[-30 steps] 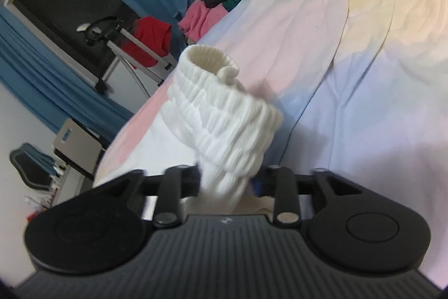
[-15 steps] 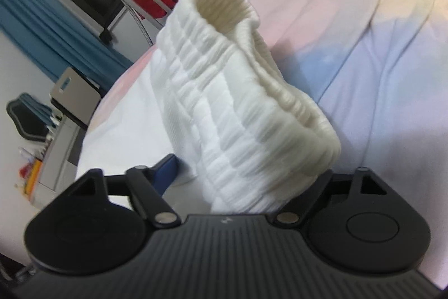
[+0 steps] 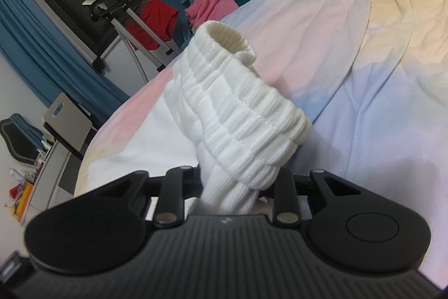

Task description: Fold clothes

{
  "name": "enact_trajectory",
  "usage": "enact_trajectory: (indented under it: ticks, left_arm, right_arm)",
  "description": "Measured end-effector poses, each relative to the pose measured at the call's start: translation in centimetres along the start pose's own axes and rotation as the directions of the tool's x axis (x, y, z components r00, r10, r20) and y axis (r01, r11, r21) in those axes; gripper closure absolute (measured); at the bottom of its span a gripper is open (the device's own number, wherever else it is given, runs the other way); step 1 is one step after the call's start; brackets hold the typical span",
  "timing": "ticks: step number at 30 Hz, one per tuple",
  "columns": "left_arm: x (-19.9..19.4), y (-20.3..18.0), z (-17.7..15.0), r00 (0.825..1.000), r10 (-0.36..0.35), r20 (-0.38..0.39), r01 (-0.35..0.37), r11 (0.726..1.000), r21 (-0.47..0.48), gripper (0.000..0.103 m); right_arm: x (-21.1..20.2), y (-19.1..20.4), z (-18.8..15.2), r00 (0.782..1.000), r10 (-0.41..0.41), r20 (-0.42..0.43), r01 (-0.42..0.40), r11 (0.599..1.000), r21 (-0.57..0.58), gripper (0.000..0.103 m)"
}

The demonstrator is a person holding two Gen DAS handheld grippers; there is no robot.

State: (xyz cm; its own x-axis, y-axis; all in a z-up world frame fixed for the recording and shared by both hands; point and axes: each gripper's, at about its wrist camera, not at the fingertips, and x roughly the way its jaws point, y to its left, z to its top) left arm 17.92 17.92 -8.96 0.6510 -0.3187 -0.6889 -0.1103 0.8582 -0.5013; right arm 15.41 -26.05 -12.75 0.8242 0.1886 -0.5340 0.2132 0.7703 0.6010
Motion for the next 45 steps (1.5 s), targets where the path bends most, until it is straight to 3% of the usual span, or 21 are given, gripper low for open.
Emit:
enact_trajectory:
  ticks: [4,6,7,10,12,15,19,25,31,36,39,45]
  left_arm:
    - [2.9,0.4,0.3,0.998,-0.036,-0.043,0.035,0.999,-0.021,0.002]
    - [3.1,0.5,0.2,0.997,-0.07,-0.045,0.069,0.997,-0.024,0.015]
    - [3.1,0.4,0.2,0.996,-0.077,-0.038,0.077,0.997,-0.016,0.015]
    - [2.7,-0.1,0.2,0.998,-0.04,-0.039,0.042,0.998,0.036,0.031]
    - [1.6,-0.4,0.5,0.998,-0.061,-0.032,0.062,0.998,0.034,0.047]
    - [0.1,-1.3,1.2,0.991,-0.128,-0.033,0.129,0.991,0.029,0.057]
    - [-1.1,-6.0,1.9,0.981,-0.192,-0.037,0.194,0.979,0.064,0.061]
    - [0.5,-17.5,3.4,0.962,-0.269,-0.042,0.272,0.951,0.146,0.061]
    - [7.2,-30.7,4.0,0.939,-0.336,-0.079,0.344,0.903,0.258,0.062]
    - [14.8,-38.7,3.7,0.927,-0.354,-0.126,0.376,0.874,0.309,0.062]
    - [19.3,-40.5,2.5,0.926,-0.342,-0.157,0.376,0.861,0.343,0.062]
    - [24.2,-38.0,-0.4,0.925,-0.341,-0.167,0.379,0.816,0.437,0.061]
  right_arm:
    - [0.0,-0.4,-0.2,1.0,0.0,-0.001,0.0,1.0,0.006,0.073]
    - [-0.2,-0.5,-0.2,1.0,0.001,0.0,-0.001,1.0,0.011,0.073]
    - [-0.3,-0.4,-0.2,1.0,0.002,0.001,-0.002,1.0,0.017,0.073]
    - [-0.7,0.0,0.2,1.0,0.005,0.002,-0.005,0.999,0.035,0.074]
    - [-1.3,0.7,0.8,1.0,0.01,0.004,-0.01,0.999,0.033,0.074]
    - [-2.8,1.5,2.1,0.999,0.029,0.016,-0.03,0.999,0.041,0.076]
    - [-5.9,1.4,5.4,0.997,0.052,0.058,-0.057,0.995,0.08,0.076]
    - [-10.4,-1.4,12.9,0.986,0.007,0.168,-0.025,0.994,0.106,0.077]
    - [-12.4,-8.0,20.9,0.964,-0.068,0.256,0.016,0.98,0.2,0.077]
    - [-11.6,-13.7,25.2,0.94,-0.142,0.31,0.061,0.964,0.257,0.077]
    - [-10.3,-16.7,25.3,0.93,-0.175,0.323,0.079,0.954,0.29,0.077]
    - [-7.5,-21.4,21.5,0.916,-0.193,0.35,0.082,0.948,0.309,0.076]
